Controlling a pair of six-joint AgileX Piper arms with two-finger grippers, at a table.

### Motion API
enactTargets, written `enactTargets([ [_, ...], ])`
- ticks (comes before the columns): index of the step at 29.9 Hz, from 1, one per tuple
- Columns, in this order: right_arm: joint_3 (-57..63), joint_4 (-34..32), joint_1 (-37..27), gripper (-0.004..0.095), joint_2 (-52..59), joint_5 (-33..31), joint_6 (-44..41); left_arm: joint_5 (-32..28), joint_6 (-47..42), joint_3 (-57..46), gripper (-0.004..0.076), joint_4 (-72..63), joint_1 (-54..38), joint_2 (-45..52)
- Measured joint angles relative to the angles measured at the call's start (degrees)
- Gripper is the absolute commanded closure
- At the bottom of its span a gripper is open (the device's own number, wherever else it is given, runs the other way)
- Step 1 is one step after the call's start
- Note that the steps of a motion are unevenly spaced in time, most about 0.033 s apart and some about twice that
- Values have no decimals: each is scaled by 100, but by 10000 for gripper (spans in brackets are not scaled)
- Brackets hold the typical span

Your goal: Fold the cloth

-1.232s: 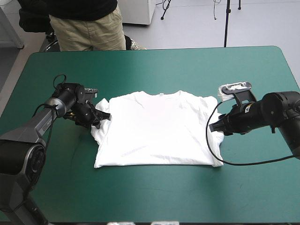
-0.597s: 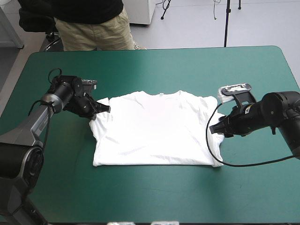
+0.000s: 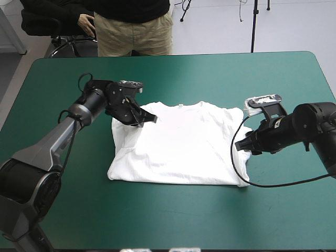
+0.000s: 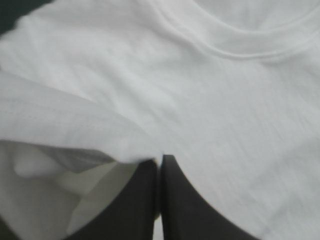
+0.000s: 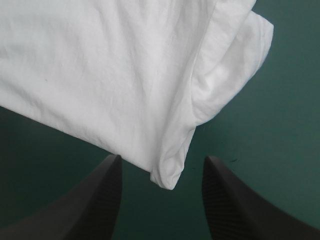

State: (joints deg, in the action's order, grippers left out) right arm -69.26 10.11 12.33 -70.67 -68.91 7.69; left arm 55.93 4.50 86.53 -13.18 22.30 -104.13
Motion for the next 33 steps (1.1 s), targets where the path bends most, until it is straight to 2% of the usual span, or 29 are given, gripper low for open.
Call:
enactTargets([
  [7, 0, -5, 0, 520, 0, -41, -9, -61, 22, 0, 737, -22, 441, -543],
  [9, 0, -5, 0, 541, 0, -41, -15, -72, 22, 0, 706, -22, 448, -659],
  [12, 0, -5, 0, 546, 0, -41, -22, -77, 151, 0, 587, -15, 448, -707],
  [17, 0, -5, 0, 545, 0, -41, -28, 242, 364, 340, 311, -15, 448, -707],
  [19, 0, -5, 0, 534, 0, -41, -33, 437, 375, 593, 262, -15, 448, -707],
  [24, 0, -5, 0, 466, 0, -31, -128, 903, 386, 1291, 261, 40, 443, -609],
  [28, 0, -204, 0, 410, 0, 14, -322, 1102, 260, 1398, 279, 359, 443, -253],
  [33, 0, -503, 0, 410, 0, 235, -868, 1429, -319, 1306, 299, 1065, 388, 242],
])
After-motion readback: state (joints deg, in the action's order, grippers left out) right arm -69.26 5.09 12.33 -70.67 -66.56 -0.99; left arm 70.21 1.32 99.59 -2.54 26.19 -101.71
